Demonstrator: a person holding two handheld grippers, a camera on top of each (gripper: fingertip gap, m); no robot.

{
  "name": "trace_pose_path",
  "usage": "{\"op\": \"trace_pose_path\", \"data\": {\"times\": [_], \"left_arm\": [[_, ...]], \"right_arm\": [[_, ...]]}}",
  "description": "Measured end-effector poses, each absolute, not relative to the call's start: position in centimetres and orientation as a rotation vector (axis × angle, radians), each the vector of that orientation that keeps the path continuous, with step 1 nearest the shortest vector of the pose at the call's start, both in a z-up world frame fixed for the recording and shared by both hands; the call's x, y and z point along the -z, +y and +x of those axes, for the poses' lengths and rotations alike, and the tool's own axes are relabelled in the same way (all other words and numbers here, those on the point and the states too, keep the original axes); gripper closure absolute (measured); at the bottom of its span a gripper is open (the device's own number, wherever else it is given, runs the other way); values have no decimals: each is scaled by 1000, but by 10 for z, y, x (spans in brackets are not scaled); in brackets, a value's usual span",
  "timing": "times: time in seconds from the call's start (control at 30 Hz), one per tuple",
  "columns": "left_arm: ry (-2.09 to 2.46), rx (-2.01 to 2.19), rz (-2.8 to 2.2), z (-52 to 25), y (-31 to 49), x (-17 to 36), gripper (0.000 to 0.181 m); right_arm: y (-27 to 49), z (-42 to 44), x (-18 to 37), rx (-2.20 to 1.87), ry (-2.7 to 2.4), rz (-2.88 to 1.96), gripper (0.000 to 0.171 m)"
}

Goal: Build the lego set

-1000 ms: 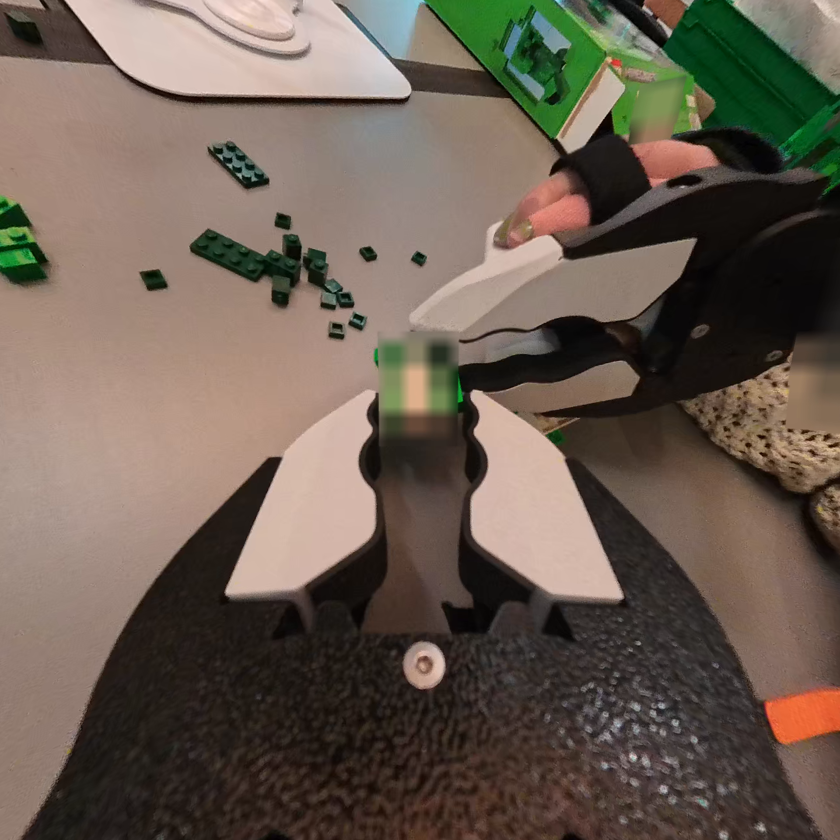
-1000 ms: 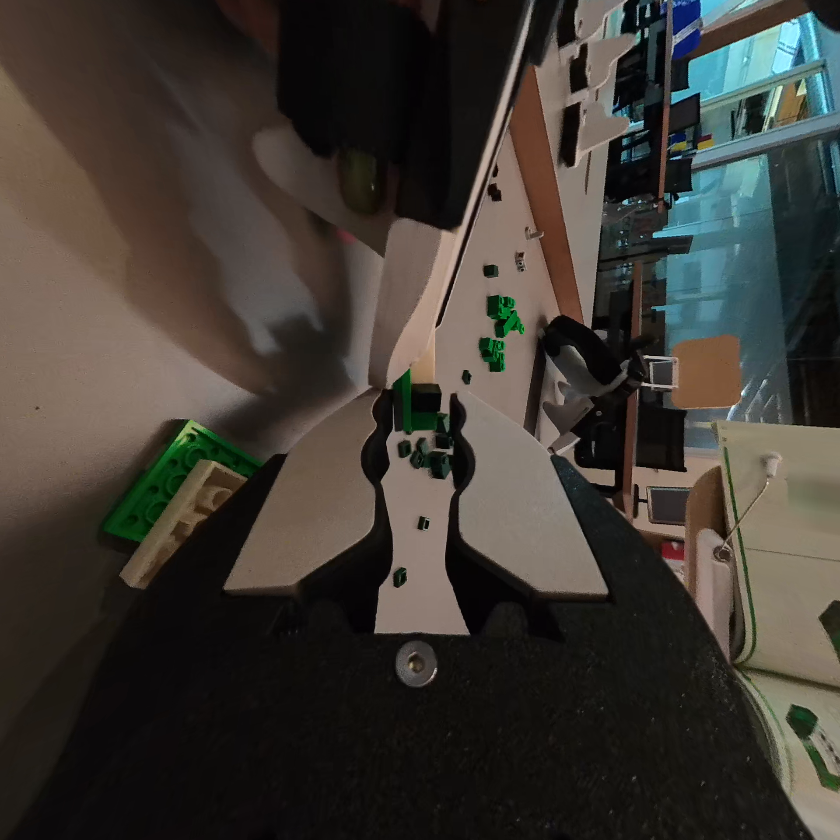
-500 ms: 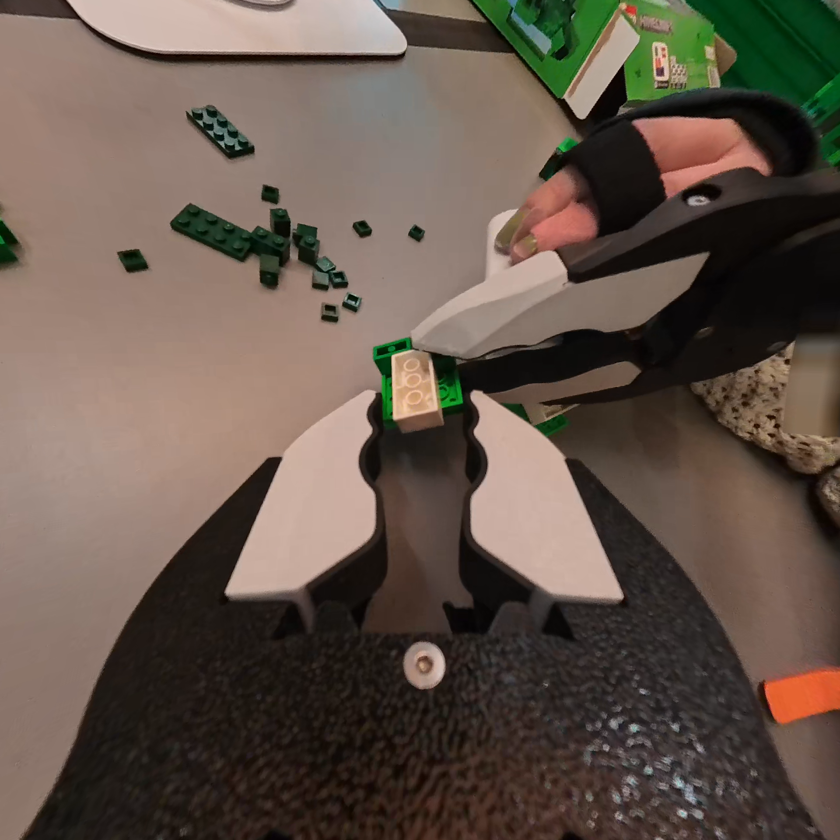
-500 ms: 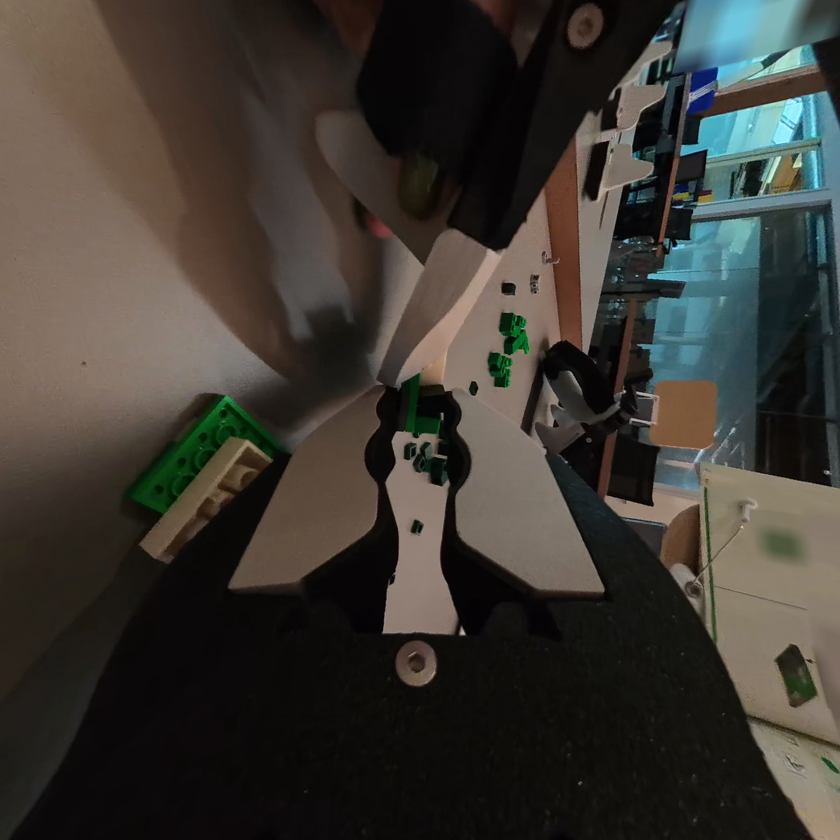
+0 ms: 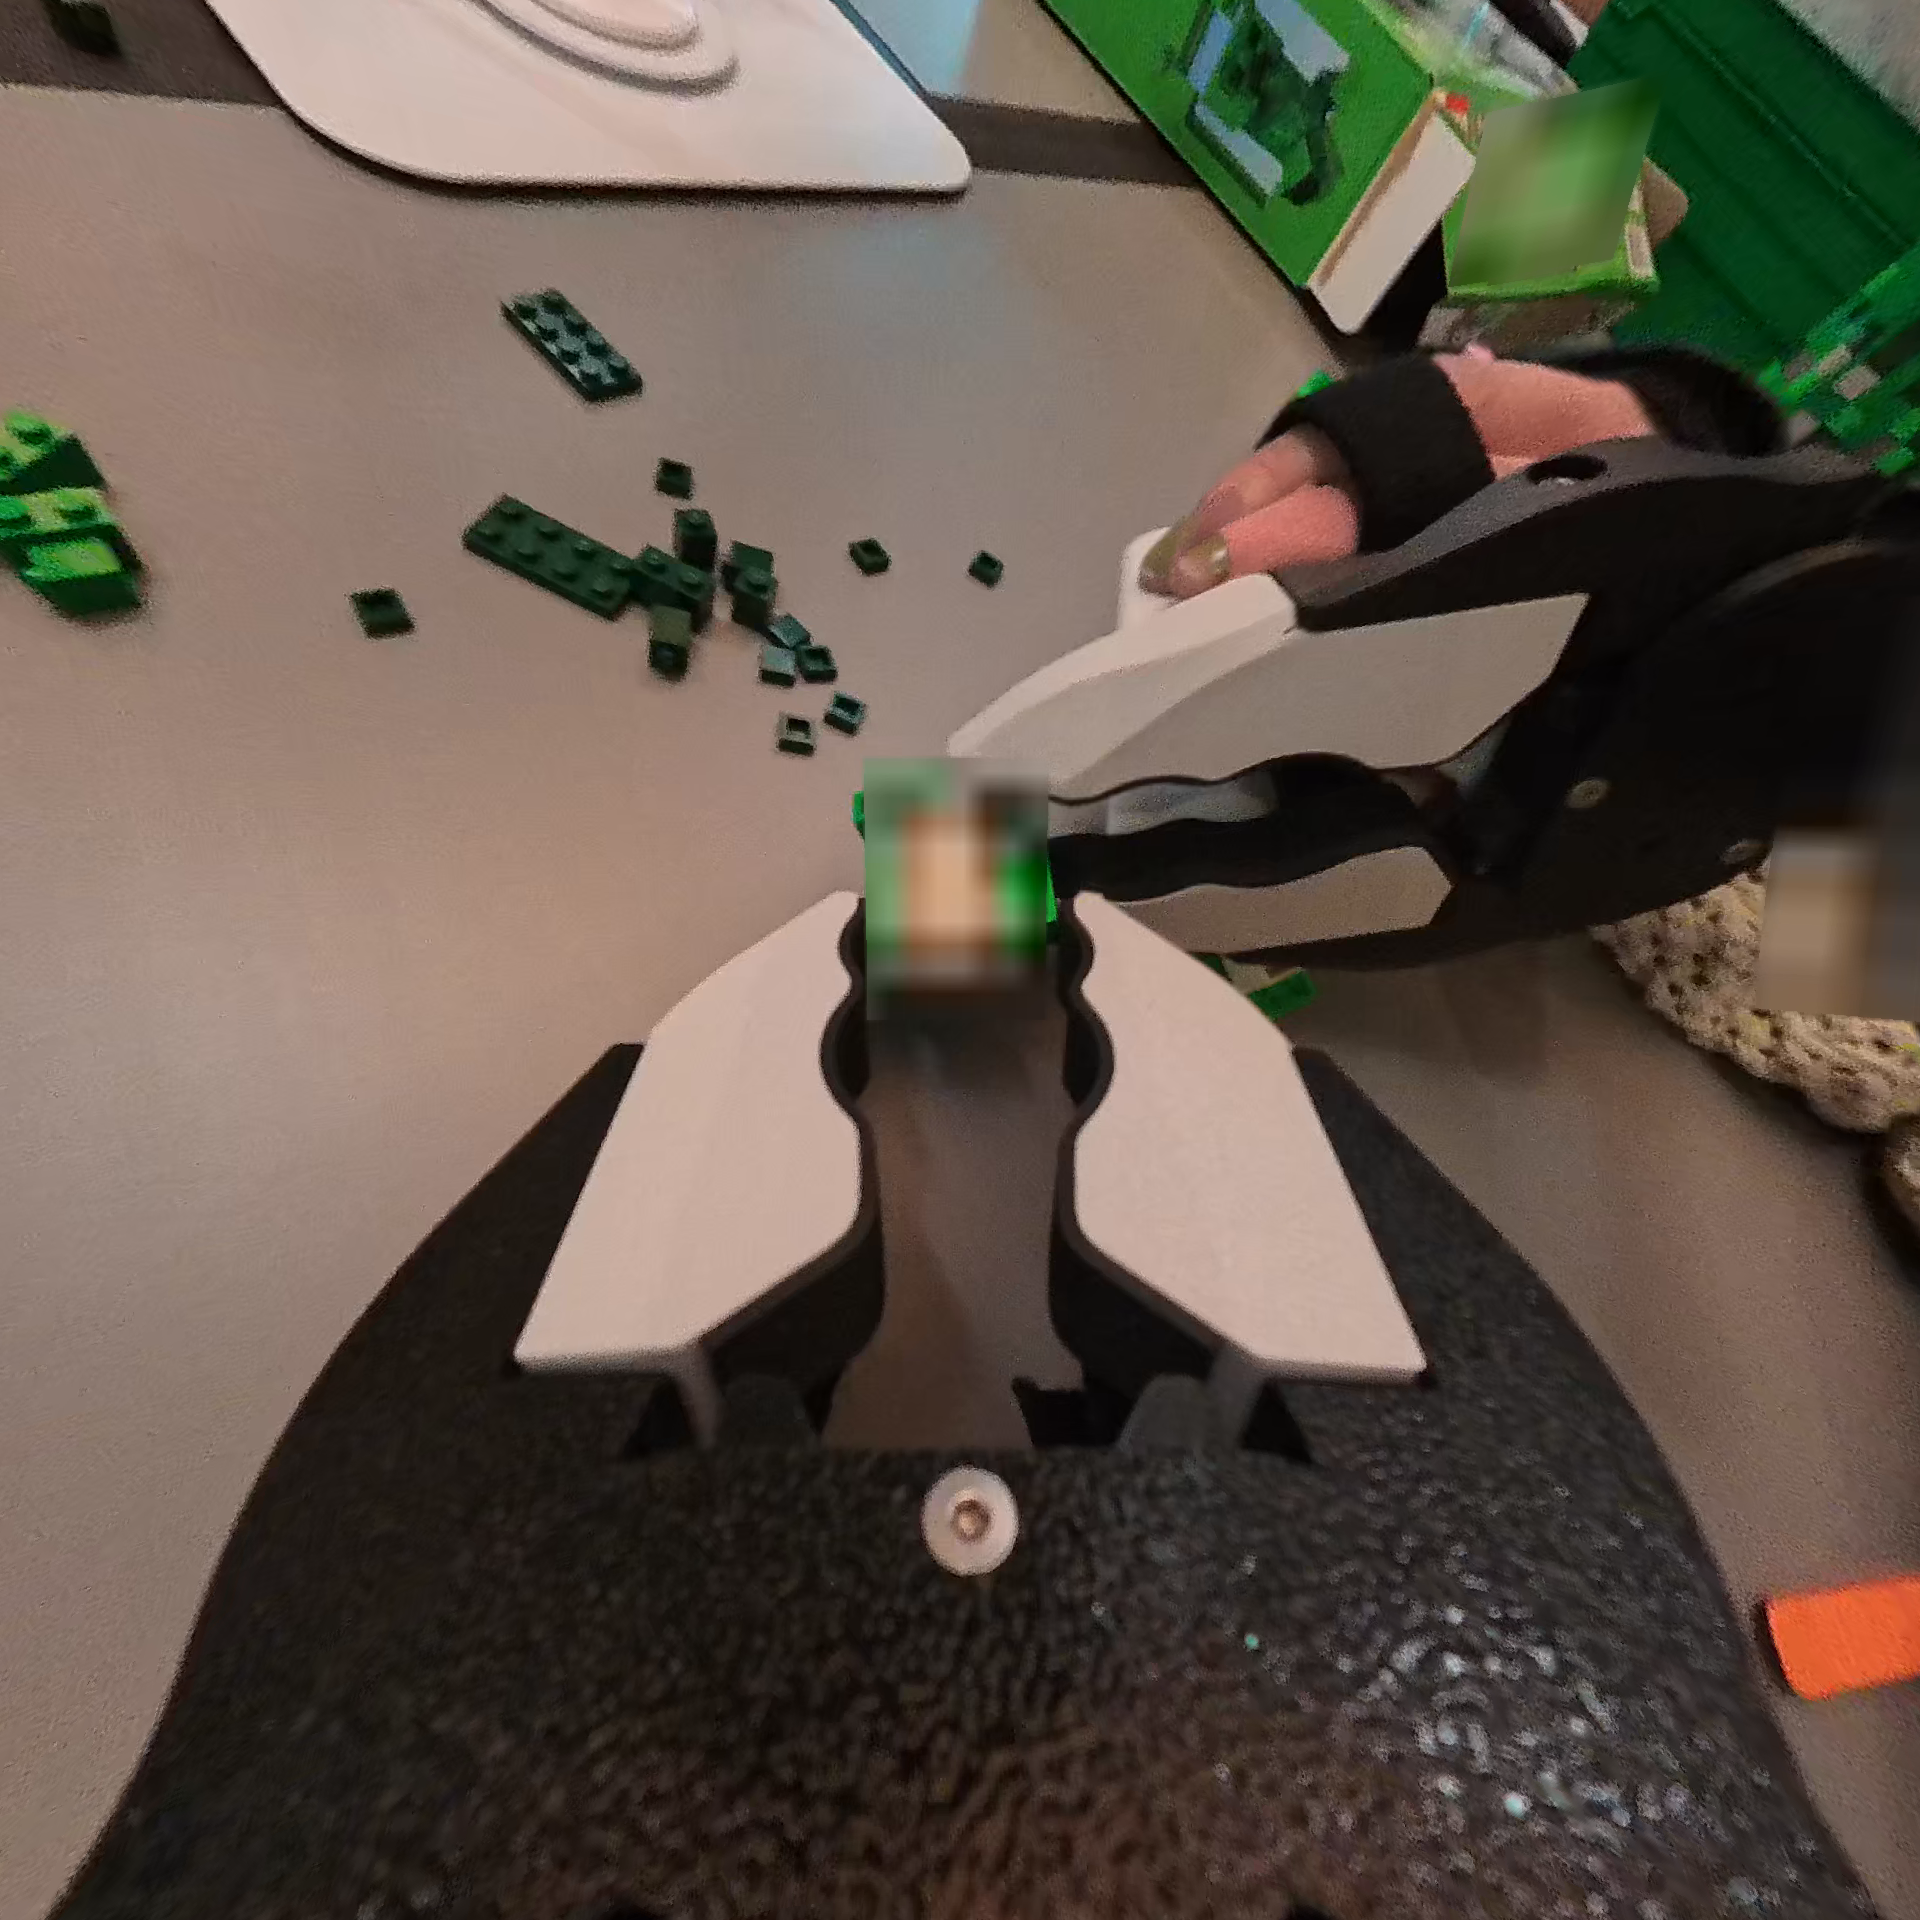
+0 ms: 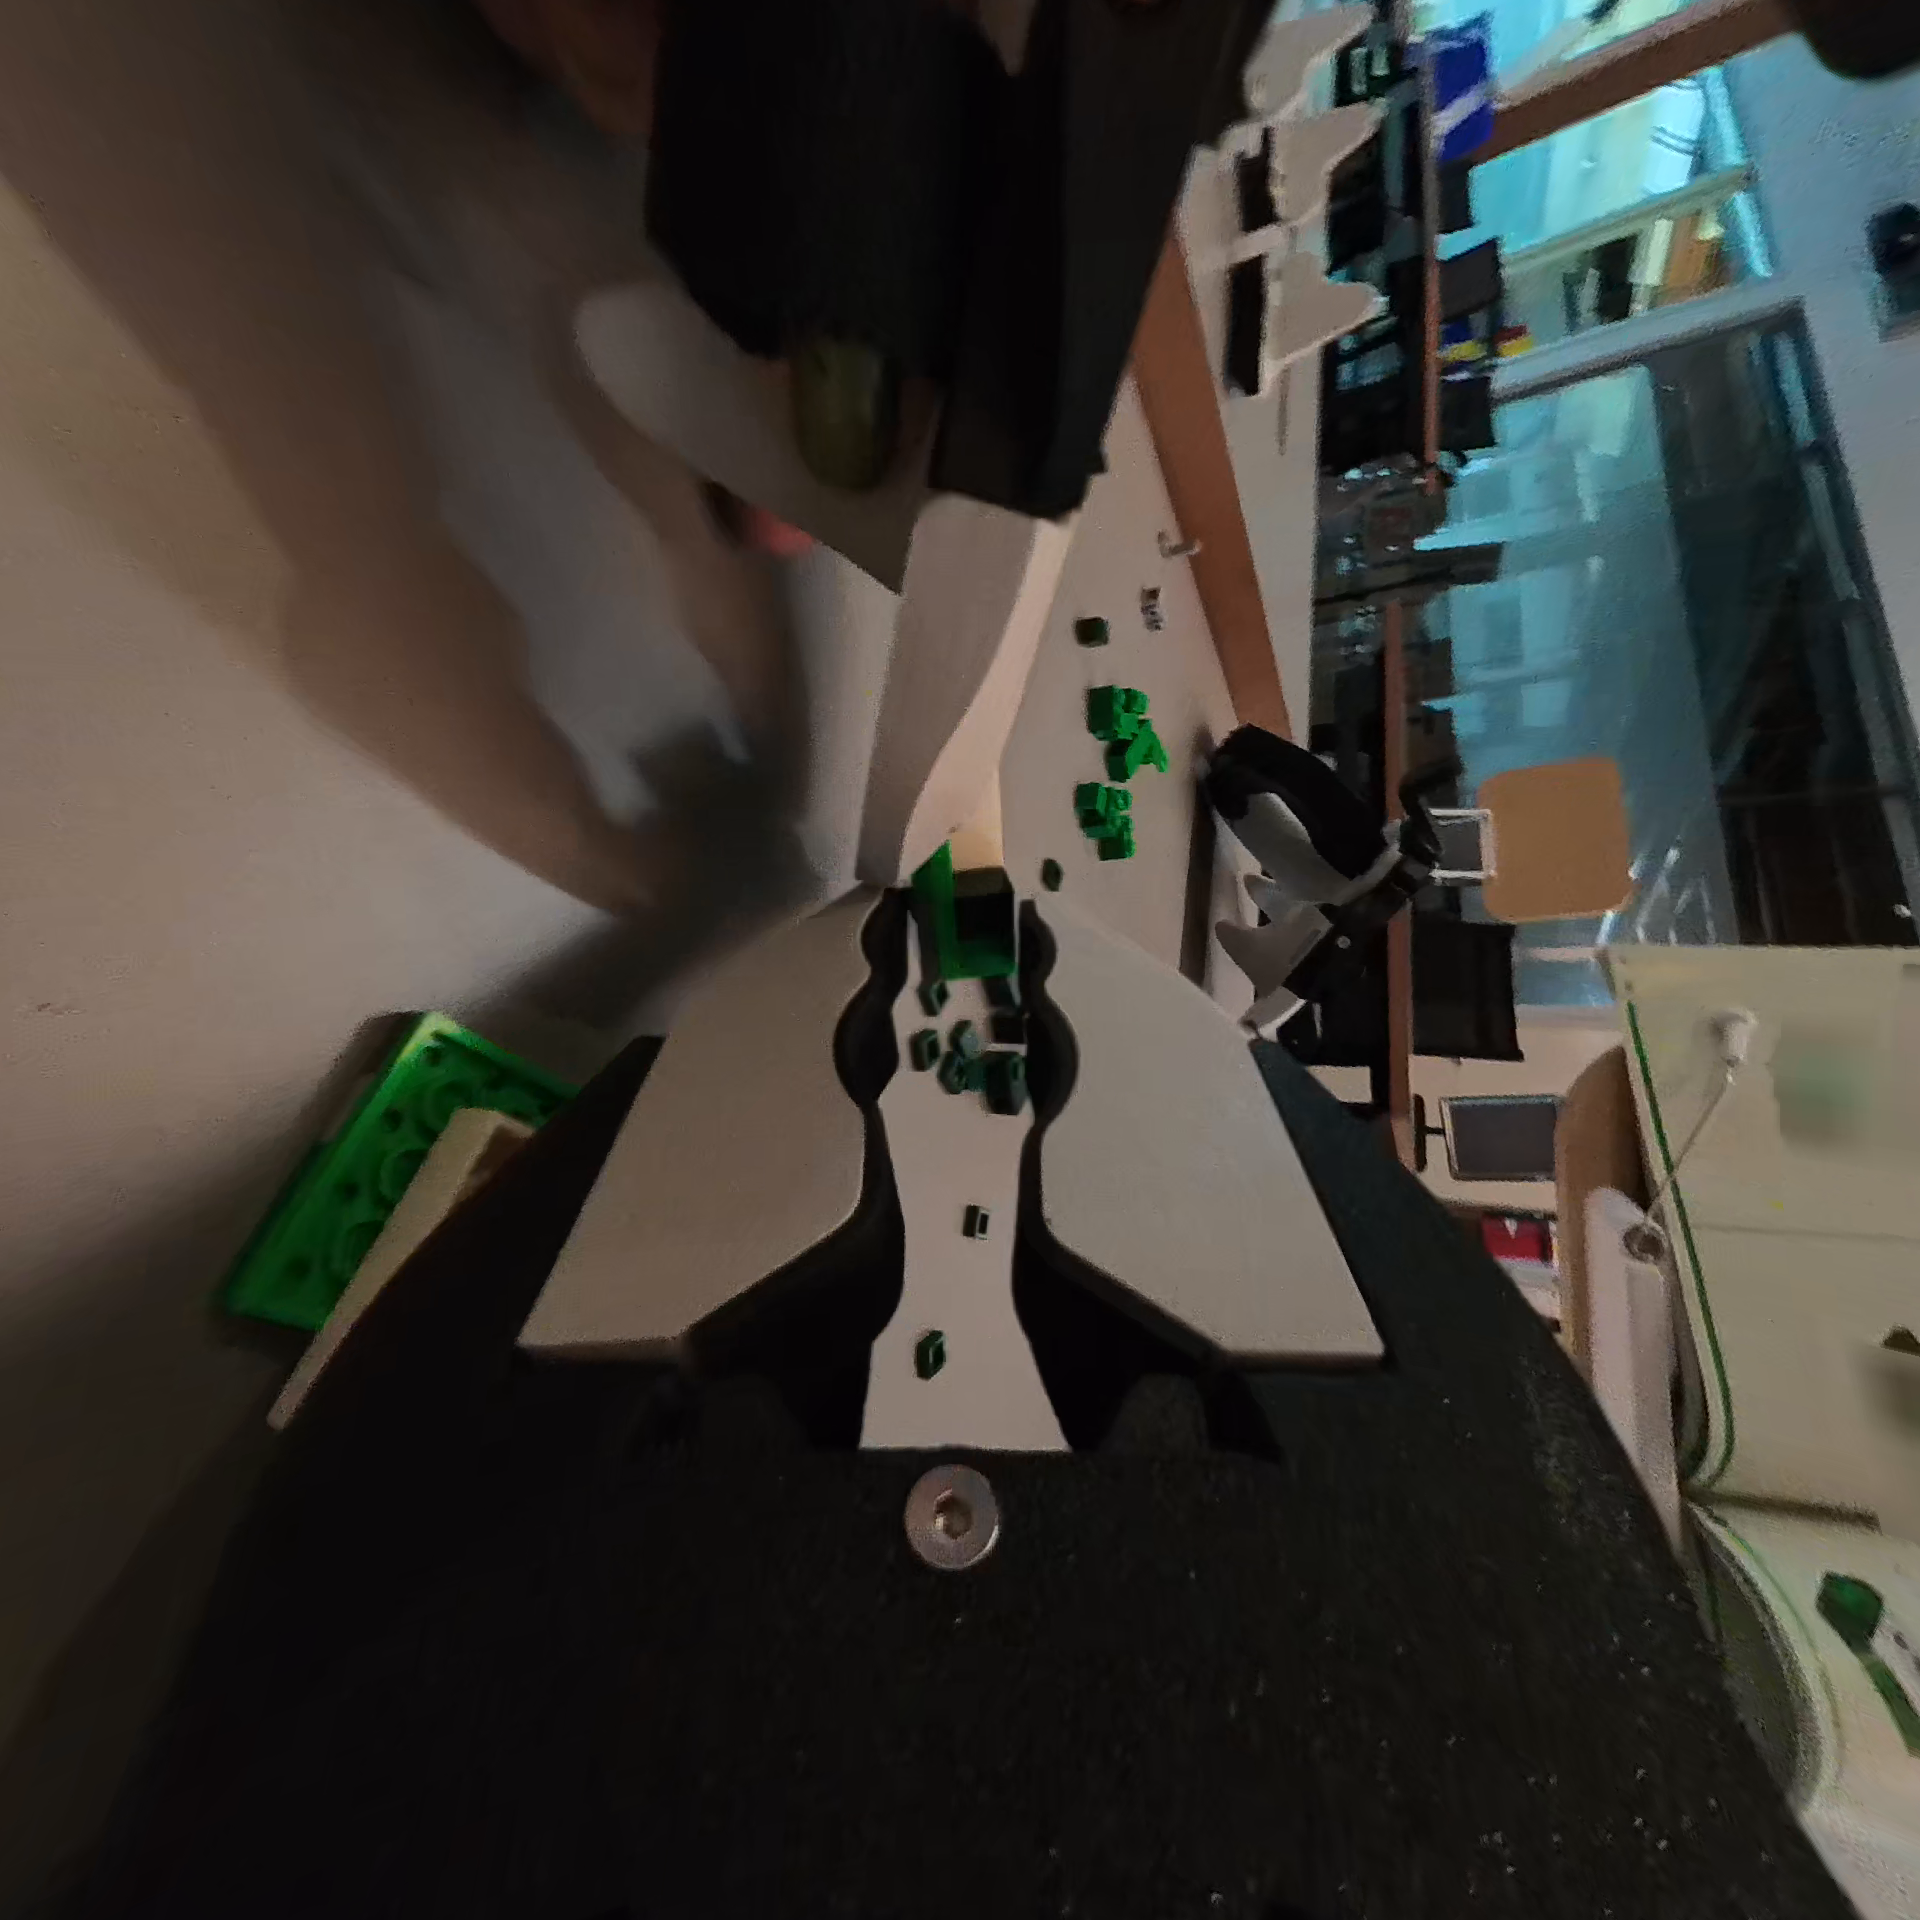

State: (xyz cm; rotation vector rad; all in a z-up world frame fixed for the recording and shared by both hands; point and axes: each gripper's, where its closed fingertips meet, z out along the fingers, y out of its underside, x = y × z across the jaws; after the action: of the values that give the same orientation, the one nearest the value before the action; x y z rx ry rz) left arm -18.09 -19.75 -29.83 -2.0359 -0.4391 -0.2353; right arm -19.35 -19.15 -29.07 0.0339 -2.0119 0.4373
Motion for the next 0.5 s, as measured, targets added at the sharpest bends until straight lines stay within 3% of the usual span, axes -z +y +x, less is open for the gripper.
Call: {"op": "trace_pose_path", "data": {"times": [0.03, 0.13, 0.37, 0.5], "left_arm": [[-439, 240, -2025, -181, -197, 297, 148], [-431, 221, -2018, -182, -197, 295, 148], [-385, 140, -1990, -186, -196, 289, 148], [-251, -153, -1914, -199, -198, 271, 148]], "right_arm": [[-190, -196, 289, -446, -1994, 14, 143], [-184, -198, 290, -490, -2002, -27, 133], [-175, -198, 285, -539, -1928, -32, 132], [-151, -212, 262, -525, -1730, -155, 136]]}}
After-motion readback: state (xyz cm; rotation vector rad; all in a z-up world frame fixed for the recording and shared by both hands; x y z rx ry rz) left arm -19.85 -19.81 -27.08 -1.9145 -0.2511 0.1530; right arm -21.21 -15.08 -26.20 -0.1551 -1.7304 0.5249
